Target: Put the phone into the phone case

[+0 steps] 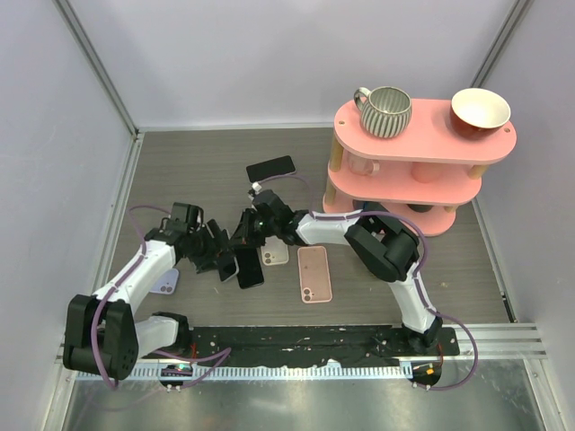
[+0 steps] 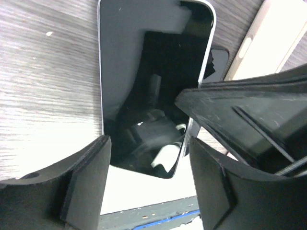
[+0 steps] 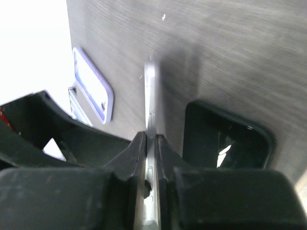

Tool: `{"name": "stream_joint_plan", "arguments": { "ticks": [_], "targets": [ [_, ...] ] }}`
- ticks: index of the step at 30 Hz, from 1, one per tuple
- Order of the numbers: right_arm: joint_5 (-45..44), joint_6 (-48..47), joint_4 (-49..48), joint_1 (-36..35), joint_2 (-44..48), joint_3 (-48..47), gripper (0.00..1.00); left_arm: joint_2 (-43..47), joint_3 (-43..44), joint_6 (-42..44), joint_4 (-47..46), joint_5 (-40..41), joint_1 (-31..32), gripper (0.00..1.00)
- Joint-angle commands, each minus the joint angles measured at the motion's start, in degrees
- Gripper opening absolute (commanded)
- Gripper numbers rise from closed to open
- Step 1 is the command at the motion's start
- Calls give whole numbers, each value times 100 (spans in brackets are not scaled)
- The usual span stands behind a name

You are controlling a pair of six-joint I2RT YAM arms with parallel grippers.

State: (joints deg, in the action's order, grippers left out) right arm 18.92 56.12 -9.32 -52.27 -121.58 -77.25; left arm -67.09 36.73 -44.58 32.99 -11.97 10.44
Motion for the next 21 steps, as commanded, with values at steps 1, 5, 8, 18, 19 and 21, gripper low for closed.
{"name": "stream_joint_plan", "arguments": {
  "ticks": [1,5,8,18,19,21],
  "targets": [
    [218,4,-465,-29,20,-150,6,222,27,2,-293,-271,29,17],
    [235,13,-667,-11,169,-18,1,266,62,2,-223,-332,29,35],
    [200,-4,-676,33,354,52,1,380,115,10,-127,-394,29,53],
    [218,-118,-474,314,1399,544,1,1452,686,212,848,-359,29,100],
    [218,-153,-387,331,1513,614,1,1471,834,230,901,-315,37,100],
    [122,-293,-229,436,1917,781,1,1453,976,256,989,-306,29,100]
  ]
}}
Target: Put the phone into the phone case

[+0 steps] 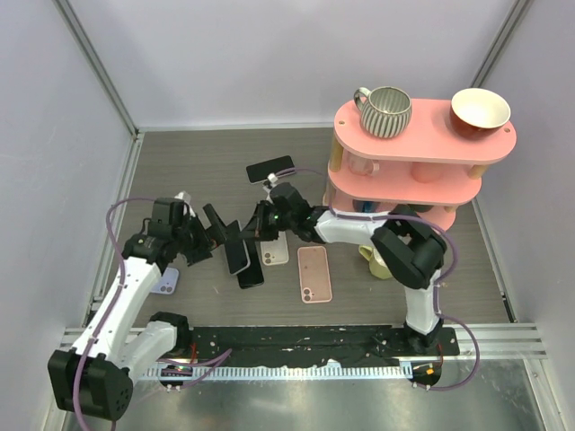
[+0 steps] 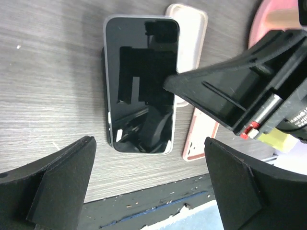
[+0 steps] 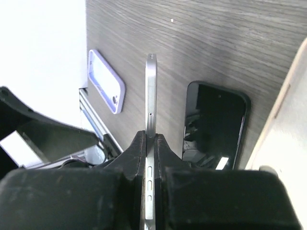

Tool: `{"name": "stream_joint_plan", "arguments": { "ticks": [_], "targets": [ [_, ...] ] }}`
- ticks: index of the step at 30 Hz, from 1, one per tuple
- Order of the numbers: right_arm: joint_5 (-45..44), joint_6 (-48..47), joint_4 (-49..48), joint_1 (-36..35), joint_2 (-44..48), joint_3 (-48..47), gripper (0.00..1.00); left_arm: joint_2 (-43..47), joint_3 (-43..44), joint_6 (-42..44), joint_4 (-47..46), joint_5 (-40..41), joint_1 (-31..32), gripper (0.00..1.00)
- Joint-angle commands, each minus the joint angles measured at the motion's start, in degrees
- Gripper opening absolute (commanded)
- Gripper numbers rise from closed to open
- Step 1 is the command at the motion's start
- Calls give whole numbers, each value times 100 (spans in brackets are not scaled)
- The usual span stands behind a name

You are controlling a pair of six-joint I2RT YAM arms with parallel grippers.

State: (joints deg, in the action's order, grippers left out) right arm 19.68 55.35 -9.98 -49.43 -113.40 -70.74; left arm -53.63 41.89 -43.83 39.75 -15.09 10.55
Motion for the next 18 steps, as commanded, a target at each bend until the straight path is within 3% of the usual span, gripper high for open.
{"name": "stream_joint_plan", "arguments": {
  "ticks": [1,5,10,18],
  "targets": [
    [-16,-287,99,188,1258,174,1,46,574,200,332,6,18,100],
    [-508,-841,961,390,1803,262,1,-253,715,270,183,103,18,98],
    [-1079,-1386,2042,645,2190,219,1,-911,1040,437,-195,-221,26,88],
    [-1274,-1606,2246,715,1963,333,1,-2088,1260,437,-1003,-696,18,75]
  ]
}}
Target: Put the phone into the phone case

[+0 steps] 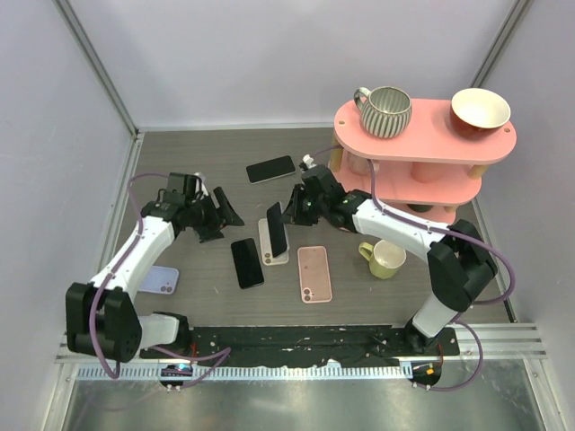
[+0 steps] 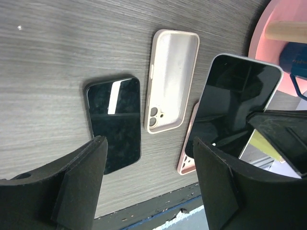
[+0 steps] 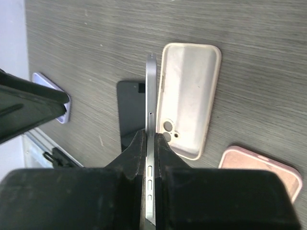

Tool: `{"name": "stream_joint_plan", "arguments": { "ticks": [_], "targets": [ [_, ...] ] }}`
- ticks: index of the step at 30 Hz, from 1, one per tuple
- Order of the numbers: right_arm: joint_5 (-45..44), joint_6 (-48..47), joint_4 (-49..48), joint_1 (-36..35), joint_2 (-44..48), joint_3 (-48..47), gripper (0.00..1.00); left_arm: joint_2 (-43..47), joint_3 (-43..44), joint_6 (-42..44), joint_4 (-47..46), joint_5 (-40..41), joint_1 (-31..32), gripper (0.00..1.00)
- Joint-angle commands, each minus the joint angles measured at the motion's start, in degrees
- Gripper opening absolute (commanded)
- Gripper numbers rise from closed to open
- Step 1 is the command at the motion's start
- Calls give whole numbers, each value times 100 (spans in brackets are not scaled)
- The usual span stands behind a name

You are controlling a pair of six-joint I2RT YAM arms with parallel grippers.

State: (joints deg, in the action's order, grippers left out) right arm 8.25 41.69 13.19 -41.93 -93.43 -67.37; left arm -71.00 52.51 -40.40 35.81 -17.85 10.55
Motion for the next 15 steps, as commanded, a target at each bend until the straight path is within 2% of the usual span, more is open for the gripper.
{"name": "stream_joint_plan", "arguments": {
  "ticks": [1,9,15],
  "targets": [
    [-131,-249,-106,-34,-87,5,1,-475,207,85,-663,-482,18,74],
    [10,-170,-545,18,-474,84,1,-1310,215,-12,-1190,-799,61,63],
    [124,-144,-660,36,-668,-30,1,-1688,391,-55,-1375,-923,149,58]
  ]
}}
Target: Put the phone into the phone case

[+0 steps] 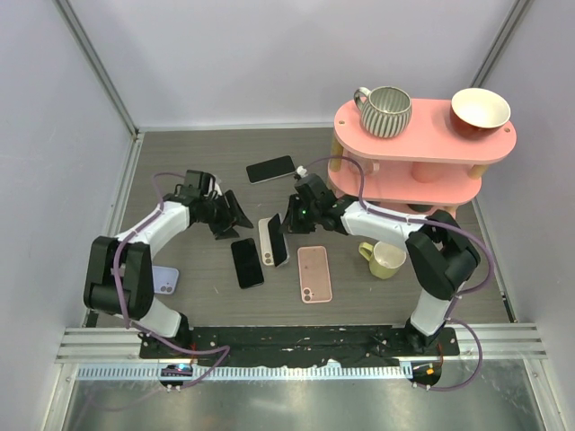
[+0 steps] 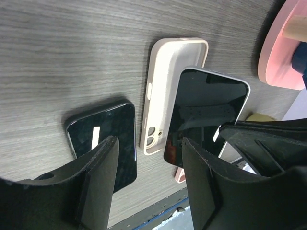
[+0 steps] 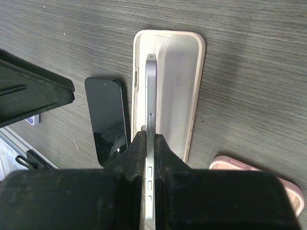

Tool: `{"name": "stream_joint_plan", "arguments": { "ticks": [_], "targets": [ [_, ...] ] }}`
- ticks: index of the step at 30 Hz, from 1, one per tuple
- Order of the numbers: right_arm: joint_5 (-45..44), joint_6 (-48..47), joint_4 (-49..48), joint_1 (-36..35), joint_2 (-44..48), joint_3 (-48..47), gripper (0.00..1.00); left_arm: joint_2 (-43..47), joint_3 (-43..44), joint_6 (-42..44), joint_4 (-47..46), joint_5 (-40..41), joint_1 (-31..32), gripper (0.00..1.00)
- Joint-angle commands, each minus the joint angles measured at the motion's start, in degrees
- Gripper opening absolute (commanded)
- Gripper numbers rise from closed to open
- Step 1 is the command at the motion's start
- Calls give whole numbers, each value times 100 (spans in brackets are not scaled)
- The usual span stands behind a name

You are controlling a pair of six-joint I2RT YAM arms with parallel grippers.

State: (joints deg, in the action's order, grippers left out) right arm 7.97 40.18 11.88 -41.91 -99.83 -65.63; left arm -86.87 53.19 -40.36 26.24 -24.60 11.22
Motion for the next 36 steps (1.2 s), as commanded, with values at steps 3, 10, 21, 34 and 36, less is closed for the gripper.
{"name": "stream_joint_plan", "arguments": {
  "ticks": [3,10,21,34,36],
  "targets": [
    [179,51,-581,60,-150,-205,1,-304,446,-112,-444,-203,126,57],
    [407,253,-950,209,-300,6,1,-743,491,-279,-602,-124,240,54],
    [548,350,-1135,341,-475,-12,1,-1034,570,-332,-717,-71,442,52],
    [627,534,-1601,403,-792,252,1,-1218,456,-464,-954,-159,583,49],
    [645,552,-1636,412,-854,278,1,-1297,429,-516,-1015,-203,600,49]
  ]
}}
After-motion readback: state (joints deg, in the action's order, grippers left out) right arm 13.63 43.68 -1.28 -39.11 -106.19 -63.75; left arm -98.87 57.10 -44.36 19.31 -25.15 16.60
